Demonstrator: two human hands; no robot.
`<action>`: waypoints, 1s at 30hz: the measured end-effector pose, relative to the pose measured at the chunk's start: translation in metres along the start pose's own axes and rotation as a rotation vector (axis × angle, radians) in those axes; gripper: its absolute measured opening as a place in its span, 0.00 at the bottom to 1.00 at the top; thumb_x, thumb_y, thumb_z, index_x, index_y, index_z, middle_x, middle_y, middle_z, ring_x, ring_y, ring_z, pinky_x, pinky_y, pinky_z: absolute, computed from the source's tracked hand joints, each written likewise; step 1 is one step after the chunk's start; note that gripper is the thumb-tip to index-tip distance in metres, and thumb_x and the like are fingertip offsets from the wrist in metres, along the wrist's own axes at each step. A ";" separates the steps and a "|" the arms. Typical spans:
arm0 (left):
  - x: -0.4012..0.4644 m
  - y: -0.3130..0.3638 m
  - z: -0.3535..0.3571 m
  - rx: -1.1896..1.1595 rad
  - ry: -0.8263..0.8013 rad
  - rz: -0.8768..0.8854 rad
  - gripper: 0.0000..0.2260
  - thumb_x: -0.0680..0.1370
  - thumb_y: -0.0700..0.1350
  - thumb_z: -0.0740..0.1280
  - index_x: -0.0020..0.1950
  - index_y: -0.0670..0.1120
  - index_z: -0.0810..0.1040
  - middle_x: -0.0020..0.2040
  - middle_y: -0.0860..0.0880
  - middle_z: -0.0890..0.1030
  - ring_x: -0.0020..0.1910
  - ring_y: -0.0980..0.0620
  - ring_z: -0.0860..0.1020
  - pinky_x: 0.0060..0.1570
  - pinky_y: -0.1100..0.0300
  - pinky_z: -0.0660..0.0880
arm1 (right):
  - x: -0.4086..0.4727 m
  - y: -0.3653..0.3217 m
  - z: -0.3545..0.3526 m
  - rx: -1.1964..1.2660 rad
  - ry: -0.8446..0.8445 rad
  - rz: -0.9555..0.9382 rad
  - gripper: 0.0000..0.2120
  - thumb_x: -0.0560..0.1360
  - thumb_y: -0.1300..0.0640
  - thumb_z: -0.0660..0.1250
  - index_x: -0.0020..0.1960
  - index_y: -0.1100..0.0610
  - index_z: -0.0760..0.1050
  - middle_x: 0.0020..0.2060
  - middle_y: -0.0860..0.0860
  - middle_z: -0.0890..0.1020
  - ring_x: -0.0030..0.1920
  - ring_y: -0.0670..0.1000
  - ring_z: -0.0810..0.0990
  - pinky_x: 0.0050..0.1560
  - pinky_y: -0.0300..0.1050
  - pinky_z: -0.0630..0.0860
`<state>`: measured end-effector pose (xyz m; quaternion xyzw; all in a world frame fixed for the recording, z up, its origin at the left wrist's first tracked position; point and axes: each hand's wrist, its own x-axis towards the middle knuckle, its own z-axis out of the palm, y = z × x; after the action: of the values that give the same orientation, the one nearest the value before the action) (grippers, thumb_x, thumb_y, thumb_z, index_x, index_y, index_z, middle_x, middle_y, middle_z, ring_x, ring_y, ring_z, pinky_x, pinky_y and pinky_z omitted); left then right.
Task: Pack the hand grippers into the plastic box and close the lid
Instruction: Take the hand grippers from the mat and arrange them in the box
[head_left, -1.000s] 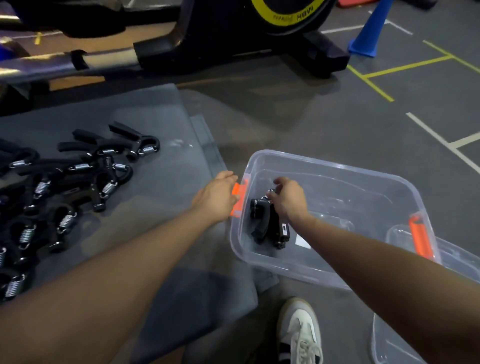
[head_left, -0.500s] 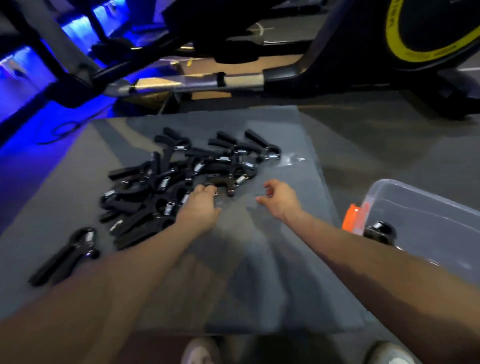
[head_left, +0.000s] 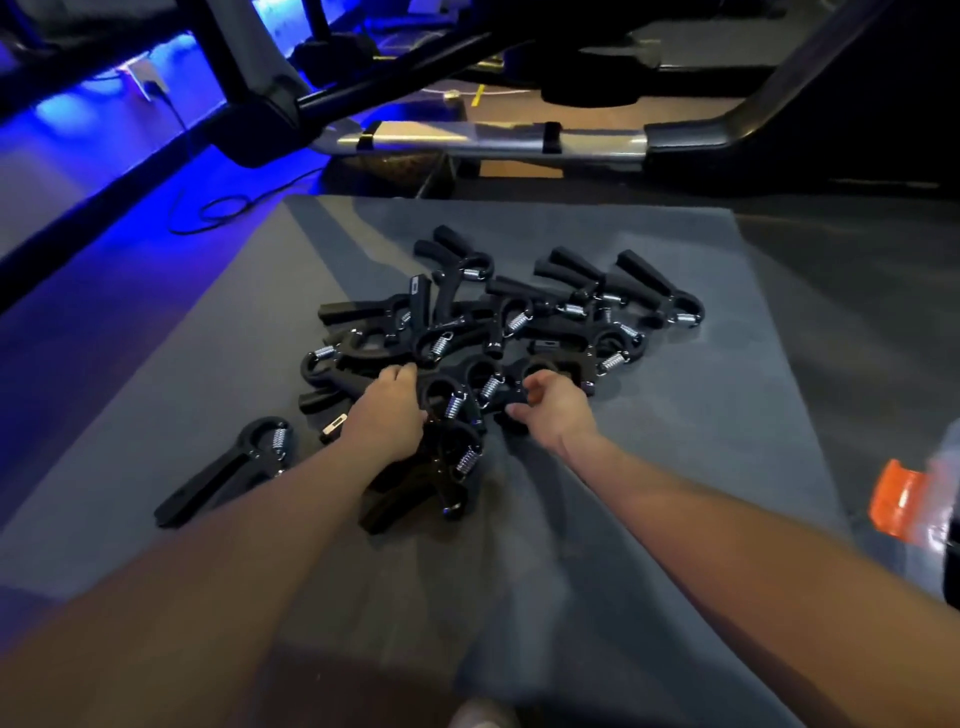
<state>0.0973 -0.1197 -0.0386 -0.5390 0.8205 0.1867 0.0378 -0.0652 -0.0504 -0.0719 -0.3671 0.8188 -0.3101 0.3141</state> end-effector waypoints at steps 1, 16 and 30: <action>0.003 -0.005 0.002 0.003 -0.027 -0.006 0.27 0.78 0.43 0.63 0.75 0.42 0.57 0.75 0.44 0.60 0.73 0.43 0.62 0.69 0.50 0.63 | 0.002 0.000 0.003 0.007 0.012 0.004 0.19 0.72 0.59 0.72 0.61 0.63 0.75 0.46 0.54 0.77 0.48 0.52 0.76 0.59 0.46 0.73; 0.000 0.004 0.001 0.023 0.158 0.025 0.15 0.77 0.42 0.65 0.62 0.44 0.67 0.61 0.43 0.73 0.58 0.41 0.75 0.50 0.47 0.72 | 0.001 -0.010 -0.002 0.053 0.040 -0.024 0.15 0.72 0.59 0.71 0.57 0.61 0.75 0.42 0.51 0.76 0.46 0.49 0.75 0.54 0.43 0.73; -0.006 0.092 -0.033 -0.728 0.366 -0.037 0.13 0.73 0.43 0.70 0.56 0.44 0.74 0.54 0.43 0.79 0.54 0.43 0.78 0.56 0.52 0.74 | -0.022 -0.011 -0.067 0.267 -0.012 -0.111 0.15 0.72 0.62 0.71 0.57 0.62 0.74 0.31 0.49 0.72 0.35 0.48 0.70 0.39 0.37 0.69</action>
<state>0.0216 -0.0936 0.0181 -0.5564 0.6840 0.3650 -0.2988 -0.0989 -0.0201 -0.0165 -0.3686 0.7468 -0.4310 0.3473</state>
